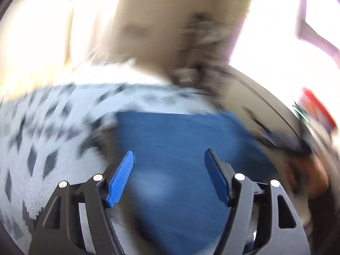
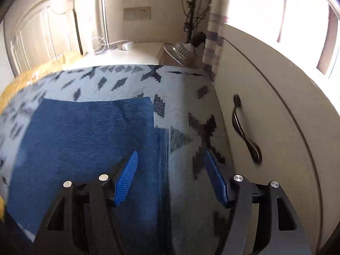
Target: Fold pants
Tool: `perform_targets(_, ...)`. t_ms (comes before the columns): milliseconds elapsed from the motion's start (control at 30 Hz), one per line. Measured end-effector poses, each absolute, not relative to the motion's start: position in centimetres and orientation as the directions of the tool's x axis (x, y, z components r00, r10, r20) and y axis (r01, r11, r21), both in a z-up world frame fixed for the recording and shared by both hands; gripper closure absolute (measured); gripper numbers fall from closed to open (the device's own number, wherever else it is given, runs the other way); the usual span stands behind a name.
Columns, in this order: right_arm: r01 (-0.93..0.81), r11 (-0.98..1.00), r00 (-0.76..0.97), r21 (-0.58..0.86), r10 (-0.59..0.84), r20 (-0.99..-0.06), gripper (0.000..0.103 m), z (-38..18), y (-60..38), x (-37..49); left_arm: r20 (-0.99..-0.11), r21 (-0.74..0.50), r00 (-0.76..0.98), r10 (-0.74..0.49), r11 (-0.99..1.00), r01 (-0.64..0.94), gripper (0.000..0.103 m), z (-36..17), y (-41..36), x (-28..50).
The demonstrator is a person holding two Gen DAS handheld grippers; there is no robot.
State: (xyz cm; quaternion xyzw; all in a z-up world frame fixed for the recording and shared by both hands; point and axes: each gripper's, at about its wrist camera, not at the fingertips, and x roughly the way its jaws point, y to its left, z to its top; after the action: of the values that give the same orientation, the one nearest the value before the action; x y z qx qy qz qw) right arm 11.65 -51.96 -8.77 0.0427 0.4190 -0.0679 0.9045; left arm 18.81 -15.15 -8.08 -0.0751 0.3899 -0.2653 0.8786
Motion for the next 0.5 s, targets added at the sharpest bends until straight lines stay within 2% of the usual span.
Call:
perform_targets(67,0.157,0.985,0.629,0.076,-0.040,-0.777,0.024,-8.8,-52.0,10.4,-0.673,-0.466,0.470,-0.571,0.821,0.330,0.035,-10.5,-12.6,24.7)
perform_targets(133,0.130,0.983,0.614,0.128,0.022,-0.789,0.017,-9.2,-51.8,9.5,-0.665,-0.578,0.368,-0.650,0.760,0.299,0.035,-12.7,-12.5,28.4)
perform_targets(233,0.164,0.981,0.567,0.106,-0.005,-0.824,0.017,-10.4,-52.1,9.0,-0.667,-0.647,0.297,-0.683,0.729,0.224,0.041,-14.7,-12.4,32.8)
perform_targets(267,0.167,0.976,0.548,0.138,0.025,-0.836,0.030,-11.0,-52.5,9.0,-0.658,-0.675,0.264,-0.705,0.708,0.208,0.052,-15.2,-12.6,33.8)
perform_targets(333,0.137,0.969,0.523,0.207,0.106,-0.846,0.058,-11.9,-52.1,9.1,-0.668,-0.687,0.217,-0.711,0.702,0.185,0.060,-16.1,-14.2,34.3)
perform_targets(367,0.128,0.967,0.524,0.219,0.121,-0.843,0.061,-12.0,-51.9,8.9,-0.694,-0.668,0.200,-0.692,0.722,0.180,0.073,-16.7,-15.0,34.5)
perform_targets(400,0.121,0.971,0.524,0.208,0.115,-0.844,0.064,-12.0,-51.4,8.9,-0.701,-0.655,0.192,-0.687,0.727,0.207,0.079,-16.3,-15.6,34.8)
perform_targets(433,0.107,0.973,0.525,0.205,0.120,-0.843,0.070,-12.1,-51.0,8.8,-0.703,-0.637,0.204,-0.681,0.731,0.245,0.084,-15.4,-16.3,34.0)
perform_targets(500,0.109,0.971,0.532,0.213,0.124,-0.837,0.072,-12.0,-50.7,8.3,-0.713,-0.577,0.237,-0.660,0.745,0.335,0.084,-13.4,-17.5,33.7)
